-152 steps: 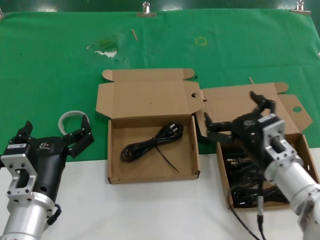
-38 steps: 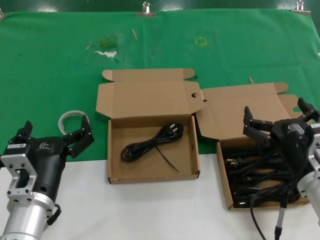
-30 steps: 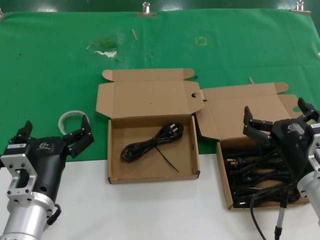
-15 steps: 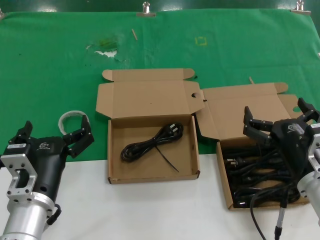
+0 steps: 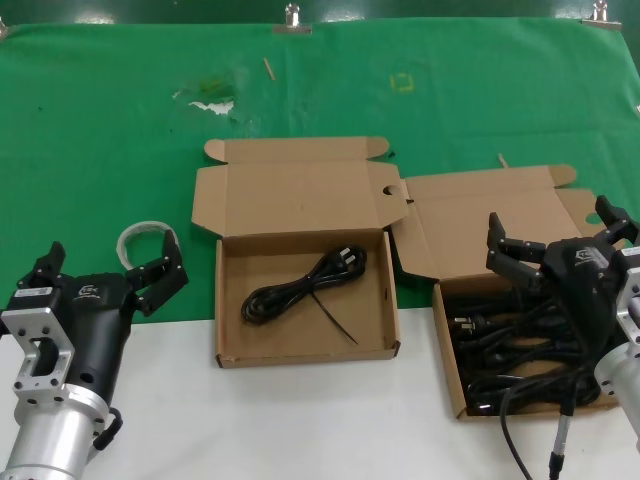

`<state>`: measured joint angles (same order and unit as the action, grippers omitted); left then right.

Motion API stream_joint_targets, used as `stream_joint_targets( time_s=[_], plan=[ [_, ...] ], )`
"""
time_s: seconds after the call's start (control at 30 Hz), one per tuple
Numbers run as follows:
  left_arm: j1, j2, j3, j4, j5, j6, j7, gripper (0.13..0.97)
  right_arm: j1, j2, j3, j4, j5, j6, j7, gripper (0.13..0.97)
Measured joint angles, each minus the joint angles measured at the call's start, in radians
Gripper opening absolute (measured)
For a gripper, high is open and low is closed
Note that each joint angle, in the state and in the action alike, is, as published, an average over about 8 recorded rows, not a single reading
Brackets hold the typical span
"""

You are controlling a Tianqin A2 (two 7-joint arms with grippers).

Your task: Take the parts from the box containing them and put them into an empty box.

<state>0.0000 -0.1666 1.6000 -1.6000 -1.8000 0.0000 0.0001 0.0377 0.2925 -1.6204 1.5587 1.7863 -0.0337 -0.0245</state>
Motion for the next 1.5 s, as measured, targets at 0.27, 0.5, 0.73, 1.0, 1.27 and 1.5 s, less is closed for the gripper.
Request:
stream_joint_targets(
  time_s=[0.27, 0.5, 0.73, 1.0, 1.27, 1.5],
  plan=[
    [0.0, 0.0, 0.0, 0.0, 0.0, 0.0, 0.0, 0.966, 0.0, 0.0, 0.0, 0.0, 0.0, 0.0, 0.0, 0.966],
    [0.0, 0.0, 0.0, 0.0, 0.0, 0.0, 0.0, 0.966, 0.0, 0.0, 0.0, 0.0, 0.0, 0.0, 0.0, 0.966],
    [0.0, 0.0, 0.0, 0.0, 0.0, 0.0, 0.0, 0.966, 0.0, 0.0, 0.0, 0.0, 0.0, 0.0, 0.0, 0.966],
    [0.0, 0.0, 0.0, 0.0, 0.0, 0.0, 0.0, 0.966, 0.0, 0.0, 0.0, 0.0, 0.0, 0.0, 0.0, 0.966],
    [0.0, 0.0, 0.0, 0.0, 0.0, 0.0, 0.0, 0.966, 0.0, 0.0, 0.0, 0.0, 0.0, 0.0, 0.0, 0.966],
    [0.0, 0.0, 0.0, 0.0, 0.0, 0.0, -0.001, 0.966, 0.0, 0.0, 0.0, 0.0, 0.0, 0.0, 0.0, 0.966]
  ],
)
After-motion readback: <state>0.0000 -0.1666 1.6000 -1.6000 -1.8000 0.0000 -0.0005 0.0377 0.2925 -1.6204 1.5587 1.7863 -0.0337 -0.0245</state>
